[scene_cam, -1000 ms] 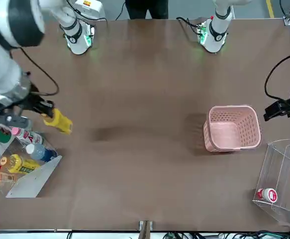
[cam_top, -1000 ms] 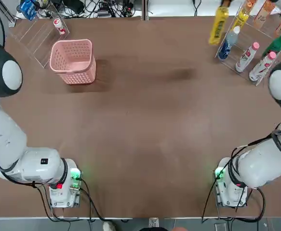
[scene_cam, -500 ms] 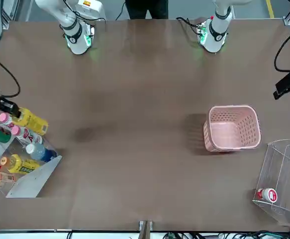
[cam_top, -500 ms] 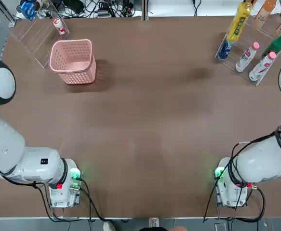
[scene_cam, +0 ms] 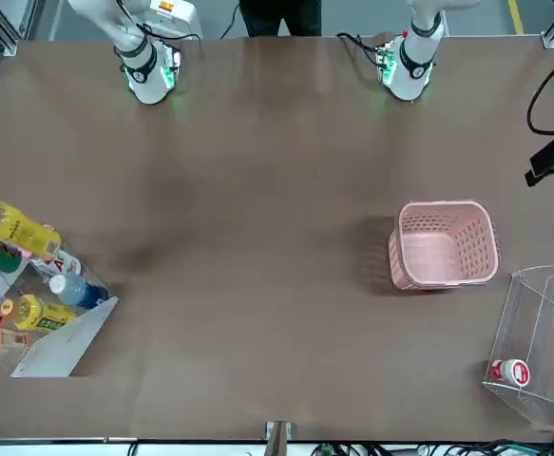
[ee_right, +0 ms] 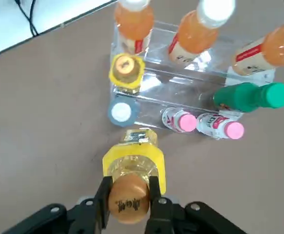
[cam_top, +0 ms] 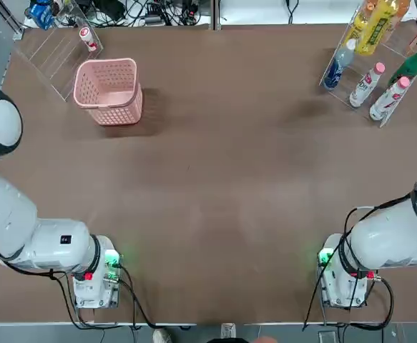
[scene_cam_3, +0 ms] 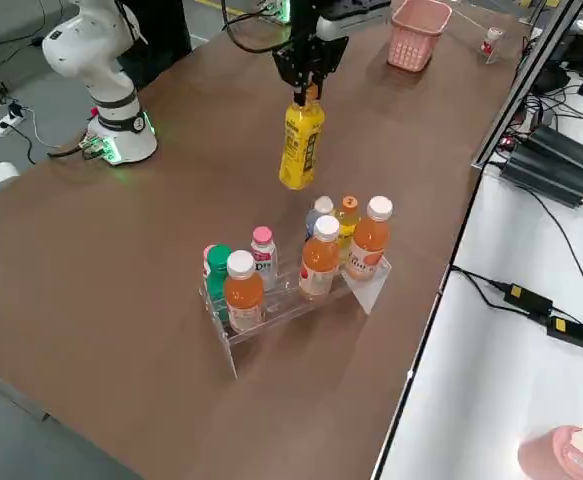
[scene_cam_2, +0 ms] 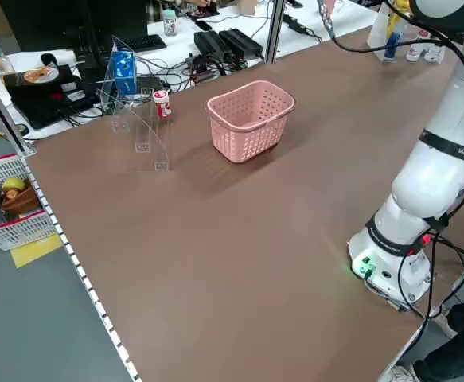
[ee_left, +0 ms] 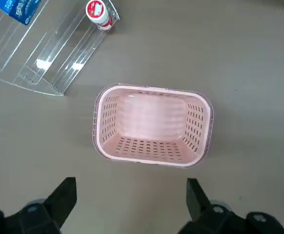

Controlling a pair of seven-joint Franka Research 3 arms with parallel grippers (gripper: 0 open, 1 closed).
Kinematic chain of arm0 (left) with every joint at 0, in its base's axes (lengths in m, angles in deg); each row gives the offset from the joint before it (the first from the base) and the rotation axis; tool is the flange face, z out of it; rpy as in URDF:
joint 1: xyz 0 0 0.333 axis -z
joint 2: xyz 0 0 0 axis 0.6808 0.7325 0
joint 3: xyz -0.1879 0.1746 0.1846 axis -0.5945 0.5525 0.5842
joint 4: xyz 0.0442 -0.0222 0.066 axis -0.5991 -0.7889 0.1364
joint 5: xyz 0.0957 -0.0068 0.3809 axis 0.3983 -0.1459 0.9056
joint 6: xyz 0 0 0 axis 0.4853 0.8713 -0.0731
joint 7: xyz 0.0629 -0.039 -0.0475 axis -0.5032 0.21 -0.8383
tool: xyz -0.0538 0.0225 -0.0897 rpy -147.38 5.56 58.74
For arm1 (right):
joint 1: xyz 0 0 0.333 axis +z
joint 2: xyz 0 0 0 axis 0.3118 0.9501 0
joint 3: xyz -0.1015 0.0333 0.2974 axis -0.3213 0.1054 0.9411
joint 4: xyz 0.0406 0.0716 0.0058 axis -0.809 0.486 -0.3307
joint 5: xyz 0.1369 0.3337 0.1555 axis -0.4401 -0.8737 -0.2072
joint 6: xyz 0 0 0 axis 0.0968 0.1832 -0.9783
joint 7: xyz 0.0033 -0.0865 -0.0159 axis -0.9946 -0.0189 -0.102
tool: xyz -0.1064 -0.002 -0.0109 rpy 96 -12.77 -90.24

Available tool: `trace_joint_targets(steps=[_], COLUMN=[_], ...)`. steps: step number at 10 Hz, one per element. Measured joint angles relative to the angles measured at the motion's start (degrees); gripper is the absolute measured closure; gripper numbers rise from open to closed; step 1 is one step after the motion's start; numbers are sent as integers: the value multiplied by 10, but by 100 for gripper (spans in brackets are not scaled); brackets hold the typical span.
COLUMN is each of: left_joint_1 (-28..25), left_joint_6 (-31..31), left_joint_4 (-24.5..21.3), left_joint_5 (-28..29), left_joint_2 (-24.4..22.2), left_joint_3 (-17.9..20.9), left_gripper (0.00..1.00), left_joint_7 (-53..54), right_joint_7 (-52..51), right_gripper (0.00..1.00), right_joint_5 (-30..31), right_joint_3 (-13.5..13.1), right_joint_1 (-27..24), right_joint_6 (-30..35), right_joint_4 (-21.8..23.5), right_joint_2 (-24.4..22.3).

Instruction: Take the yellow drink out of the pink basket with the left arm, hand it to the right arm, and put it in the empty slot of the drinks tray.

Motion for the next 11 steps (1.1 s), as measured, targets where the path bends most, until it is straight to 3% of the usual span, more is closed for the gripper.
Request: trace_joint_targets(steps=[5, 11], left_joint_1=[0, 0], left_joint_6=[5, 5], left_joint_4=[0, 0], left_joint_5=[0, 0], left_joint_2=[-2, -2], left_joint_3=[0, 8], left_gripper=[0, 0], left_joint_7=[0, 0], right_joint_7=[0, -25], right_gripper=[66, 66], right_joint_5=[-19, -33], right_joint_3=[1, 3], right_joint_1=[-45, -99], right_joint_6=[1, -8], right_joint_4=[-62, -99], right_joint_2=[54, 111])
